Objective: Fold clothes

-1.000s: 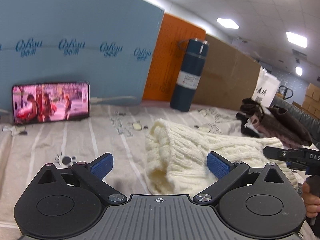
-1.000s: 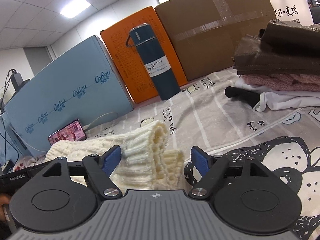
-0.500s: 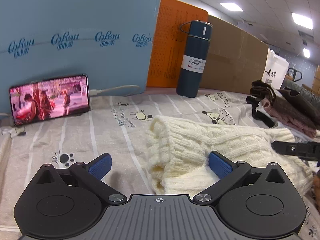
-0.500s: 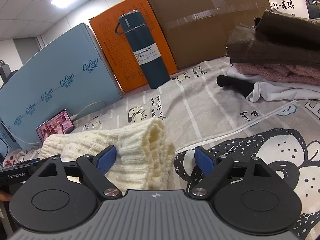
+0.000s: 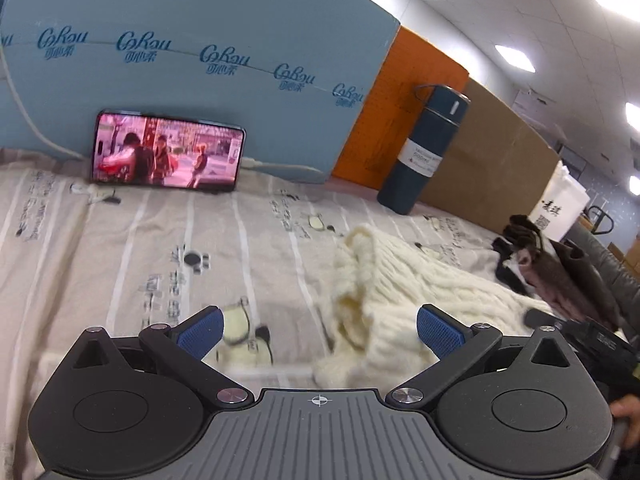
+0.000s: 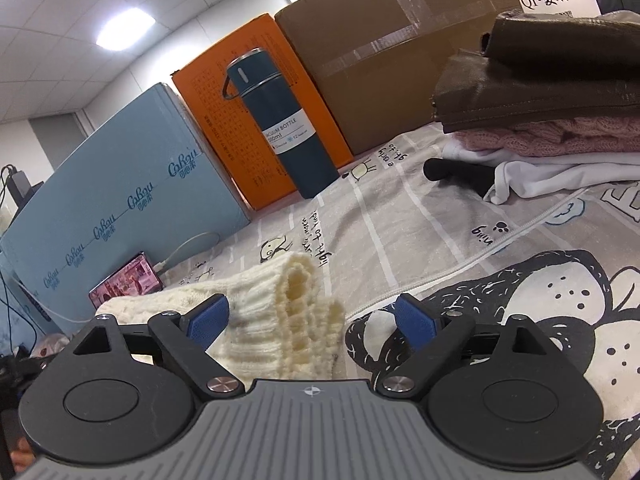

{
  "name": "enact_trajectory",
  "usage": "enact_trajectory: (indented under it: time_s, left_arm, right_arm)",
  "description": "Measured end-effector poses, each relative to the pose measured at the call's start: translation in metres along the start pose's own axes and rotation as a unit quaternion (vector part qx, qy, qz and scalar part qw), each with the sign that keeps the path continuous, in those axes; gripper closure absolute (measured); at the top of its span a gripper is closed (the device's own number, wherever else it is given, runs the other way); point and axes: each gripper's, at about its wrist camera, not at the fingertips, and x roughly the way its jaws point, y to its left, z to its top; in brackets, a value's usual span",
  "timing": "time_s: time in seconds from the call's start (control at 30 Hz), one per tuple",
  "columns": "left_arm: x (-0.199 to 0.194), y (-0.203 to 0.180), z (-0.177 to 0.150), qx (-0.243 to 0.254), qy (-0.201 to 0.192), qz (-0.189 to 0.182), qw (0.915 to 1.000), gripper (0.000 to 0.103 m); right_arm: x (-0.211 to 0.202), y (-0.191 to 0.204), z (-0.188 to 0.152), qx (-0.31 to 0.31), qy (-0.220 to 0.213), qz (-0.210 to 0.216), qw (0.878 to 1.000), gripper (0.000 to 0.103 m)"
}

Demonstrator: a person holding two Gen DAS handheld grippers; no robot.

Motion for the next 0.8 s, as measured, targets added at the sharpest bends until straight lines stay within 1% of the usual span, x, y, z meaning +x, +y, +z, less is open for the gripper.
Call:
enact_trajectory:
  time_s: [0.07,0.2,0.27,0.37,0.43,0.47,0.57,0.67,0.73,0.8]
  left_arm:
    - [-0.006,-0.002,-0.006,-0.007,0.013,-0.01,0.9998,0.0]
    - [-0.01,-0.012,-0.017,0.004,0.043,-0.041,0.9982,0.0]
    - [-0.009,-0.019,-0.022,0.015,0.064,-0.056,0.9962,0.0]
    - [-0.002,-0.03,-0.031,0.048,0.105,-0.075,0.9904,0.0]
    - [0.002,-0.034,-0.035,0.061,0.116,-0.088,0.9874,0.0]
    - [0.003,-0.035,-0.037,0.064,0.115,-0.096,0.9866,0.0]
    - [0.009,-0.031,-0.038,0.048,0.105,-0.123,0.9857,0.0]
    - [0.02,-0.028,-0.033,0.015,0.097,-0.145,0.9846,0.0]
    - [0.026,-0.022,-0.027,-0.024,0.094,-0.153,0.9835,0.0]
    - [0.034,-0.015,-0.022,-0.069,0.091,-0.165,0.9797,0.0]
  right_arm:
    - [0.001,-0.004,0.001,0.012,0.002,0.003,1.0,0.012]
    - [-0.001,-0.01,0.003,0.037,-0.006,0.0,0.999,0.011]
    - [-0.001,-0.012,0.003,0.044,-0.006,0.004,0.999,0.011]
    - [0.0,-0.014,0.004,0.053,0.001,0.016,0.998,0.01]
    - [0.001,-0.015,0.004,0.059,0.005,0.023,0.998,0.01]
    - [0.002,-0.015,0.004,0.062,0.007,0.027,0.998,0.009]
    - [0.003,-0.017,0.004,0.07,0.013,0.038,0.997,0.009]
    - [0.005,-0.016,0.004,0.075,0.022,0.052,0.996,0.007]
    - [0.007,-0.014,0.004,0.073,0.031,0.065,0.995,0.007]
    - [0.009,-0.011,0.003,0.072,0.041,0.078,0.994,0.007]
